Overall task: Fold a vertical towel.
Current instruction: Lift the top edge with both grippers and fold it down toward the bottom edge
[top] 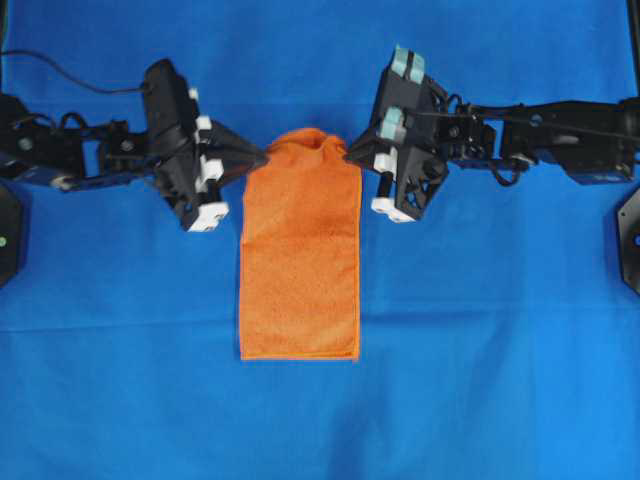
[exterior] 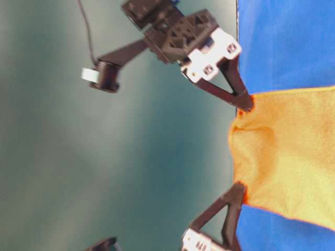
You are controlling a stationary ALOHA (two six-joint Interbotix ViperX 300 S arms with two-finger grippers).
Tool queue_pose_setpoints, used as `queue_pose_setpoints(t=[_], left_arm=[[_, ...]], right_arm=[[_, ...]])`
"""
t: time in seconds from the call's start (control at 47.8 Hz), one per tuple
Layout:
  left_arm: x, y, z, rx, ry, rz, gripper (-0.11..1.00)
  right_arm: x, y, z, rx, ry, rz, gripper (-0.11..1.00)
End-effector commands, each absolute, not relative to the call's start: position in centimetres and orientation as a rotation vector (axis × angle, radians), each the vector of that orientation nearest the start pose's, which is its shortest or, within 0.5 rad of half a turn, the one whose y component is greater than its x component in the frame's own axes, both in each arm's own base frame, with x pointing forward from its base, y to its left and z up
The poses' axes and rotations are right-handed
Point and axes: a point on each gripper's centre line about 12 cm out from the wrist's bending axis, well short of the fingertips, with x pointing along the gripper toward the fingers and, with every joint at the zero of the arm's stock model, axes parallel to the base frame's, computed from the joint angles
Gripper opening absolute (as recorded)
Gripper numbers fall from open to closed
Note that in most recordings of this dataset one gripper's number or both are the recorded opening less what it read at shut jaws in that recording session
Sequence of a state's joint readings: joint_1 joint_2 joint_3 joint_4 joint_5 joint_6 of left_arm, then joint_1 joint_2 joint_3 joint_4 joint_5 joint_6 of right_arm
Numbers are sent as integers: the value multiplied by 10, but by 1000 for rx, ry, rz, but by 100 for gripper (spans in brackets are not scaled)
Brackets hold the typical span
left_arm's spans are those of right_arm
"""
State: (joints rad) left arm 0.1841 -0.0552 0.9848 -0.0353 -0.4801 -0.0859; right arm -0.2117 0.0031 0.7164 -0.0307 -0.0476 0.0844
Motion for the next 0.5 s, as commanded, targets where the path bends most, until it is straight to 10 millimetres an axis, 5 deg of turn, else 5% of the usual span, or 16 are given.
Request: queue_pose_setpoints(t=[0.0, 0.481], left_arm=[[322, 49, 155, -141, 387, 183, 2], [311, -34, 144, -108, 484, -64, 2]], right_arm=[[369, -65, 179, 114, 621, -186, 4], [367, 15, 173, 134, 673, -13, 4]])
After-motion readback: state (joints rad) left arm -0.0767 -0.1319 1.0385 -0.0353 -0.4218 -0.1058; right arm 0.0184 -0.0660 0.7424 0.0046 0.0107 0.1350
